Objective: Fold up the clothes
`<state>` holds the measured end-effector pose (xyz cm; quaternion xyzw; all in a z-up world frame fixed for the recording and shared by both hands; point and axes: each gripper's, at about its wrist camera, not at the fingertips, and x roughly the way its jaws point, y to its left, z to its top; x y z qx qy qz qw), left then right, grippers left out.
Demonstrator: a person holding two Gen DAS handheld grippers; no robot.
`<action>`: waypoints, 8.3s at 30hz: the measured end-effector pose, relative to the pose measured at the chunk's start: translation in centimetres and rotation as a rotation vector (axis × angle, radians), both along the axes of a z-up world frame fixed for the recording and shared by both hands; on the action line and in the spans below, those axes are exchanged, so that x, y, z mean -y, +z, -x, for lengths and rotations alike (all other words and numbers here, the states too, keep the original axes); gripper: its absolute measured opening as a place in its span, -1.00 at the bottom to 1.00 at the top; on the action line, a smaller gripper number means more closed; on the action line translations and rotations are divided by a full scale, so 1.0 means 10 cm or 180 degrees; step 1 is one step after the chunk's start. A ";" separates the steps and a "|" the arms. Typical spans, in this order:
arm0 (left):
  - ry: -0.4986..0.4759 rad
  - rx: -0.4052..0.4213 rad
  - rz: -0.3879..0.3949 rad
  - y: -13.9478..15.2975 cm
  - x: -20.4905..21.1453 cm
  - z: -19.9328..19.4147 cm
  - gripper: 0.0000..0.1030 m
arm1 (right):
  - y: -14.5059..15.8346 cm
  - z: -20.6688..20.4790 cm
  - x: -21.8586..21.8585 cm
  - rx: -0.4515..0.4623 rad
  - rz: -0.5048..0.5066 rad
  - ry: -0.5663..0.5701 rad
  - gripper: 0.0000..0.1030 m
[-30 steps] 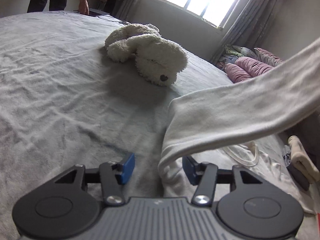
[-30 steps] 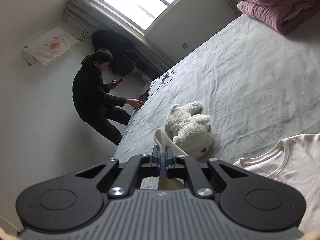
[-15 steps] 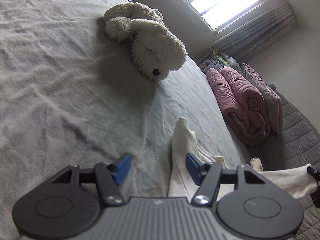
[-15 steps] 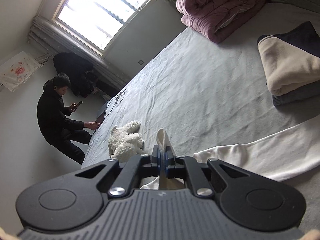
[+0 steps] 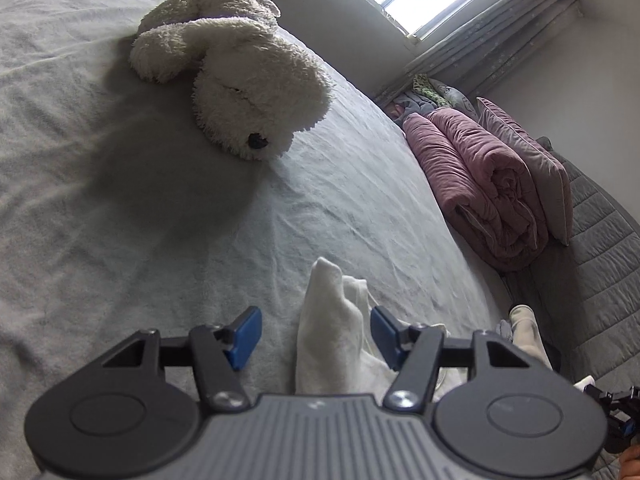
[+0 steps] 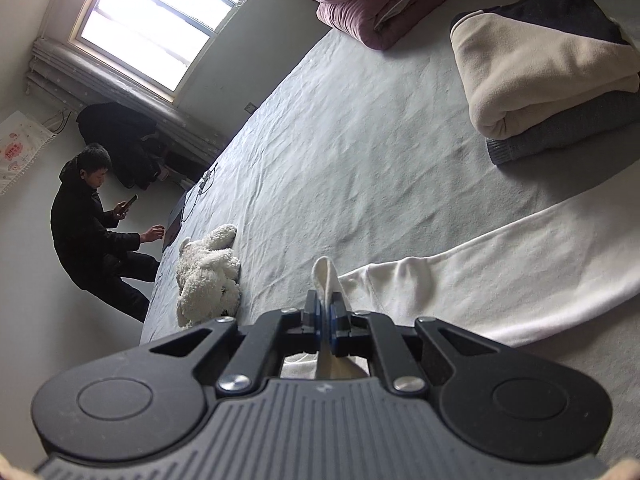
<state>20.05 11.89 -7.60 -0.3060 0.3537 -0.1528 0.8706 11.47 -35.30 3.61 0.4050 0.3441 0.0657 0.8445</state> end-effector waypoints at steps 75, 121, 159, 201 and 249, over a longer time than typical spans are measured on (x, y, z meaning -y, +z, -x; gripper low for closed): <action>0.0233 0.0276 -0.0956 -0.03 0.05 0.14 -0.68 | -0.96 -0.02 -0.13 0.0060 0.0887 0.0408 -0.83; 0.0586 0.0534 -0.1477 0.02 0.24 0.32 -0.31 | -1.03 -0.10 -0.60 0.0435 0.2376 0.0435 -0.74; 0.0039 0.0257 -0.1147 0.37 0.60 1.27 0.49 | -0.65 0.92 0.37 -0.0021 0.1584 -0.0999 0.18; 0.0139 0.0149 -0.1154 0.35 0.35 1.38 0.54 | -0.17 1.17 0.91 0.0472 0.1352 -0.2288 -0.67; 0.0077 0.0048 -0.0935 0.37 0.42 1.32 0.54 | 0.53 0.75 -0.20 0.1339 0.2126 -0.1477 -0.85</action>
